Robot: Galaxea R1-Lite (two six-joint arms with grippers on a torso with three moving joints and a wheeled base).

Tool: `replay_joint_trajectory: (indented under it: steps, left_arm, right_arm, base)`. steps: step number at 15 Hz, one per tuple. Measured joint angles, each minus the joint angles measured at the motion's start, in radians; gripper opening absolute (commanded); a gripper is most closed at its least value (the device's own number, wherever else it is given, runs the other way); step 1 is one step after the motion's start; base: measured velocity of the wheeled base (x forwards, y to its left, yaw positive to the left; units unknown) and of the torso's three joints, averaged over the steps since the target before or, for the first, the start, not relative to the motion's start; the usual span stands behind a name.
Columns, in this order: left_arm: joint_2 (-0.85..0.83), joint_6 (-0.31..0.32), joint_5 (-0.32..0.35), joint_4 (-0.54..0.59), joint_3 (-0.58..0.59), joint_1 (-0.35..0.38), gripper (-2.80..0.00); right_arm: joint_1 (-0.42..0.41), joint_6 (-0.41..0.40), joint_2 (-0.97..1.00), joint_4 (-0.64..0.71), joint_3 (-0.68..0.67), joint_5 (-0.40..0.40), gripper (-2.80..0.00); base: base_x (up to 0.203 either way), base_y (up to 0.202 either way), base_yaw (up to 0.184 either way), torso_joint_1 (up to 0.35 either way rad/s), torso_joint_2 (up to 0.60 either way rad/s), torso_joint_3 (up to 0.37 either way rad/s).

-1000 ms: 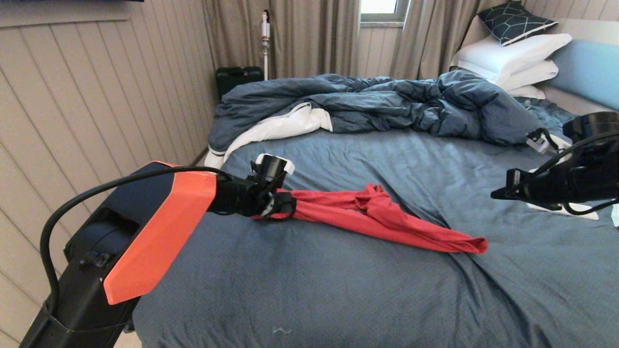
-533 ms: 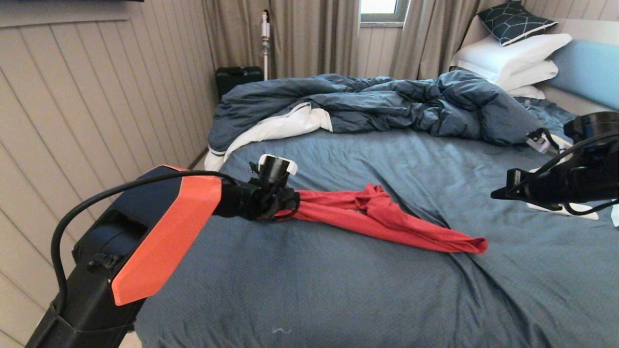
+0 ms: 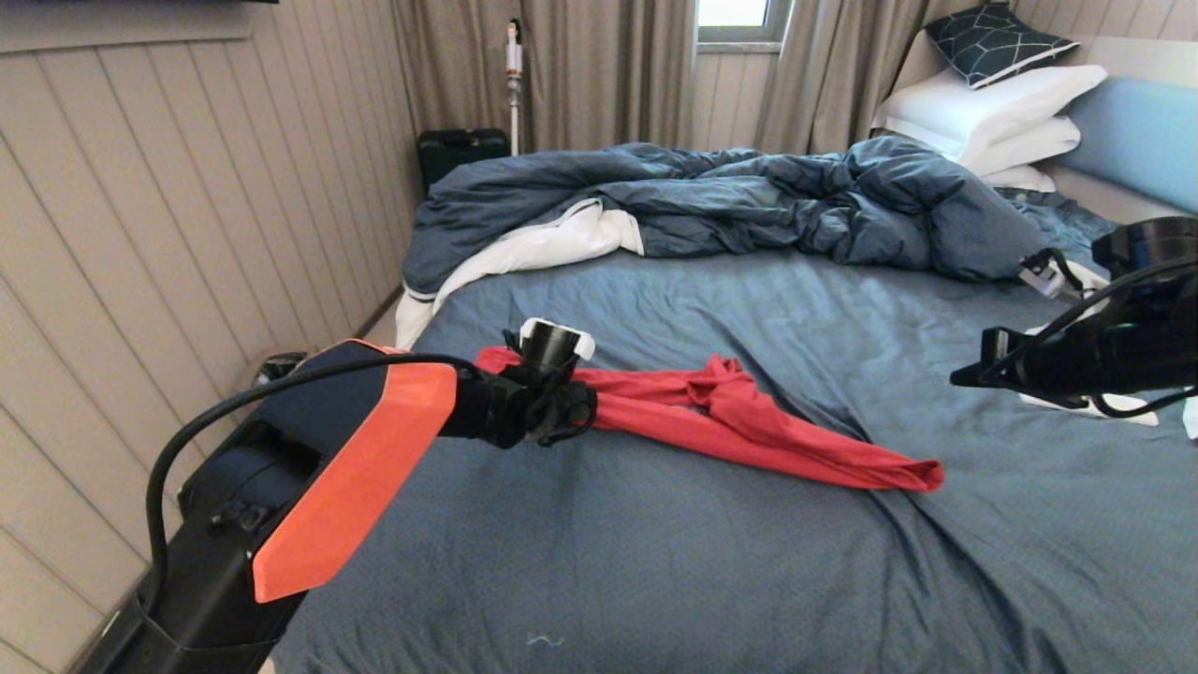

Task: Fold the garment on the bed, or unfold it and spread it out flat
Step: Unford the red T-shirt

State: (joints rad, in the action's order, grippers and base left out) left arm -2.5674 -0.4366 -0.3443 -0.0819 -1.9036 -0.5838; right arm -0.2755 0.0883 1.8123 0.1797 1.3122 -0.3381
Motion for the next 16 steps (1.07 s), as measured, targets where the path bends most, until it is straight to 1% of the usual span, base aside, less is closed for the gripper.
replay_joint_trajectory:
  steps: [1, 3, 4, 7, 13, 16]
  left_arm:
    - [-0.006, 0.009, -0.001, -0.05, 0.0, -0.002, 0.0]
    - [-0.016, 0.052, -0.002, -0.128, 0.0, -0.006, 0.0]
    - [-0.021, 0.063, -0.002, -0.136, 0.0, -0.009, -2.8]
    - [-0.038, 0.068, -0.014, -0.131, 0.0, -0.016, -2.8]
    - [-0.052, 0.073, -0.015, -0.133, 0.0, -0.019, -2.8]
    - [-0.056, 0.09, -0.016, -0.135, 0.0, -0.022, -2.8]
  right_arm:
    - [0.0, -0.003, 0.001, -0.028, -0.009, 0.0, -2.8]
    - [0.0, -0.006, 0.001, -0.075, -0.026, 0.0, -2.8]
    - [0.0, -0.006, 0.001, -0.08, -0.031, 0.0, -2.8]
    - [0.001, -0.006, 0.001, -0.08, -0.035, 0.0, -2.8]
    - [0.001, -0.007, -0.001, -0.082, -0.041, -0.001, -2.8]
    - [0.001, -0.007, -0.002, -0.082, -0.041, -0.002, -2.8]
  base:
    - [0.0, 0.0, 0.0, 0.0, 0.0, 0.0]
    - [0.0, 0.0, 0.0, 0.0, 0.0, 0.0]
    - [0.0, 0.0, 0.0, 0.0, 0.0, 0.0]
    - [0.0, 0.0, 0.0, 0.0, 0.0, 0.0]
    - [0.0, 0.0, 0.0, 0.0, 0.0, 0.0]
    - [0.0, 0.0, 0.0, 0.0, 0.0, 0.0]
